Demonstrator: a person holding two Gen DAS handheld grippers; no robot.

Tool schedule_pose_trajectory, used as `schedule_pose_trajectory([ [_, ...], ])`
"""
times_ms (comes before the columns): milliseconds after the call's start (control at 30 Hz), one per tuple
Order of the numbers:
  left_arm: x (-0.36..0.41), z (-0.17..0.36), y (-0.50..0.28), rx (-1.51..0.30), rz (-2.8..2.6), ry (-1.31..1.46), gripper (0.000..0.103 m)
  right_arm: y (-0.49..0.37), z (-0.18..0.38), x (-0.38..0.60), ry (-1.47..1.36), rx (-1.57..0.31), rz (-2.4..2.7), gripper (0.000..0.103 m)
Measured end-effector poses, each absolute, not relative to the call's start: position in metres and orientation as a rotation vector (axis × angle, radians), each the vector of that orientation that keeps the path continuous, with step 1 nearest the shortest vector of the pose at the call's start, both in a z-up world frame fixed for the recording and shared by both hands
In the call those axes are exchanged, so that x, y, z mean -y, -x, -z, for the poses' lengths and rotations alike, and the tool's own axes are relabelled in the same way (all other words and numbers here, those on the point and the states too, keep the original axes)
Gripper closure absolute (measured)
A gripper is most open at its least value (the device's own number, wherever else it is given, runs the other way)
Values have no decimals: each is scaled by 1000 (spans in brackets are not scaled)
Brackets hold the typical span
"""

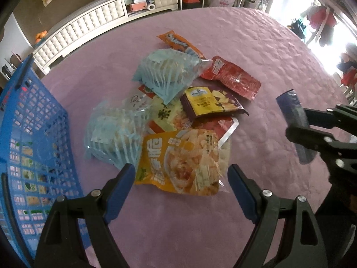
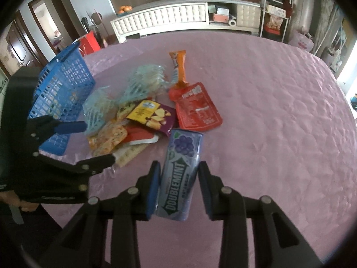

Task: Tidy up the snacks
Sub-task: 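Grasp the orange jelly pack with the left tool, then carry gum and jelly packs over the basket and release both into it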

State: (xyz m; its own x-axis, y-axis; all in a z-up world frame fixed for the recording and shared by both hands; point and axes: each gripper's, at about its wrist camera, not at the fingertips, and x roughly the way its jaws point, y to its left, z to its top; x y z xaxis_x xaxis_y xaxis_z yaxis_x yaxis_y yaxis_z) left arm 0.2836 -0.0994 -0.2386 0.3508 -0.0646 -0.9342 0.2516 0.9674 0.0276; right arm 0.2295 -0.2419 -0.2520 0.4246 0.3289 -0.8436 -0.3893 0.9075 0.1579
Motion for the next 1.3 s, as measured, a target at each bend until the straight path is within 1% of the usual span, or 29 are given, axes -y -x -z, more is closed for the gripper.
schedule_pose_trajectory([
  [67, 101, 242, -286, -1193, 203, -188, 20, -232, 254, 244, 53, -1047, -451, 64],
  [100, 102, 244, -288, -1196, 201, -196, 24, -234, 255, 242, 48, -1051, -450, 64],
  [133, 103, 247, -289, -1203, 197, -207, 32, -237, 257, 234, 42, -1055, -448, 64],
  [167, 103, 250, -290, -1212, 192, -212, 35, -236, 257, 238, 29, -1055, -447, 65],
  [233, 101, 248, -291, -1210, 216, -173, 48, -240, 255, 235, 12, -1050, -448, 65],
  [267, 101, 247, -292, -1209, 215, -169, 48, -240, 253, 236, 6, -1044, -449, 65],
  [367, 103, 244, -291, -1204, 232, -176, 58, -243, 249, 232, 6, -1031, -455, 65],
  [400, 104, 241, -289, -1198, 243, -176, 70, -242, 248, 232, 7, -1027, -459, 65],
  [433, 106, 238, -287, -1198, 271, -166, 87, -241, 246, 232, 6, -1023, -463, 65],
  [500, 108, 233, -283, -1174, 259, -176, 96, -239, 243, 231, 0, -1017, -465, 65],
  [600, 104, 227, -279, -1142, 239, -156, 100, -235, 237, 228, 3, -1006, -474, 65],
  [733, 92, 212, -272, -1113, 232, -94, 102, -227, 227, 224, 14, -985, -479, 65],
  [1000, 80, 161, -247, -1003, 250, -44, 103, -214, 194, 210, 20, -930, -500, 65],
  [1300, 60, 94, -216, -871, 256, -12, 103, -197, 152, 172, 76, -842, -552, 65],
])
